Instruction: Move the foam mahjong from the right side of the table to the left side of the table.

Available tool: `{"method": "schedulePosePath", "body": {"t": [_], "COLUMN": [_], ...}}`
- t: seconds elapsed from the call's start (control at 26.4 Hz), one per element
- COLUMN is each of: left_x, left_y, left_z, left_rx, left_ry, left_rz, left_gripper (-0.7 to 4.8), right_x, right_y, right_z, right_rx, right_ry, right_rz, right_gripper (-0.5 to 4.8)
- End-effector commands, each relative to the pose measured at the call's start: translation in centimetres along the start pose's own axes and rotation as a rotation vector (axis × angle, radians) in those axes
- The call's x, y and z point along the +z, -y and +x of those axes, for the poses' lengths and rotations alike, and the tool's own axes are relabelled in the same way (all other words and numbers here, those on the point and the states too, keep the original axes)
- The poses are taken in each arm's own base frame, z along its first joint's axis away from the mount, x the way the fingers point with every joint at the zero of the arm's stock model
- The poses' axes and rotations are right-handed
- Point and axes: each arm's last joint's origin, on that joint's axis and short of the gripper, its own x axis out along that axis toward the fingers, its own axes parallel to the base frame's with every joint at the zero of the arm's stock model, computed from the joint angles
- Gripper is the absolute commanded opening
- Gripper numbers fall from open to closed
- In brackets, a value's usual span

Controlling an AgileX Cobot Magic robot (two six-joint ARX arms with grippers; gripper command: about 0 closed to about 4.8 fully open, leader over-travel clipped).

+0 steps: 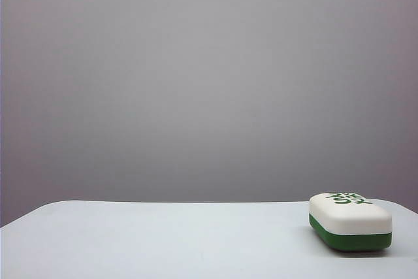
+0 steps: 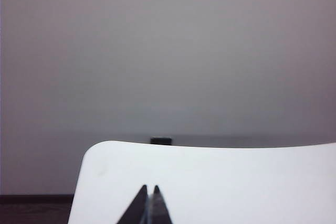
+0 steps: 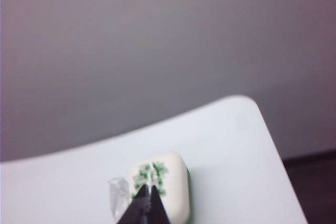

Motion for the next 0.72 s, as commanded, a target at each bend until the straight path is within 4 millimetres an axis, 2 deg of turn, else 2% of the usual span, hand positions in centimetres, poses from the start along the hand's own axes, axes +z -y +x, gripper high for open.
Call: {"method": "schedulePosePath", "body": {"t": [0.04,0.19,0.23,0.3,0.49,0.72], "left_x": [3.6,7.1,8.4,9.6,10.1,8.8], "left_y": [0.4,0.9,1.1,1.4,1.8,1.7], "left_z": [1.7,4.4,5.9,7.6,10.0,11.6], "left_rx": [-0.052,-0.112,-0.149,-0.2,-0.346,-0.524], "left_ry": [-0.028,-0.08,-0.119,-0.18,-0.236,-0.263], "left_rz": [0.089,0.211,0.256,0.287,0.359,0.437], "left_gripper": [-0.05,-0.05,-0.05,-0.05,-0.05,-0.05], "right_x": [1.9,3.1,3.7,4.8,6.5,7.3], "right_y": [-0.7,-1.0,-1.2,-1.5,-1.9,-0.9], "right_z": [-0.4,-0.2,0.2,1.1,4.1,9.4], "right_rx": [-0.01,-0.04,-0.056,-0.077,-0.093,0.089], "right_ry": [0.079,0.054,0.026,-0.028,-0.166,-0.339], "right_rz": [-0.002,-0.003,-0.007,-0.051,-0.067,0.0], "right_gripper": [-0.05,-0.05,-0.05,-0.05,-0.05,-0.05]}}
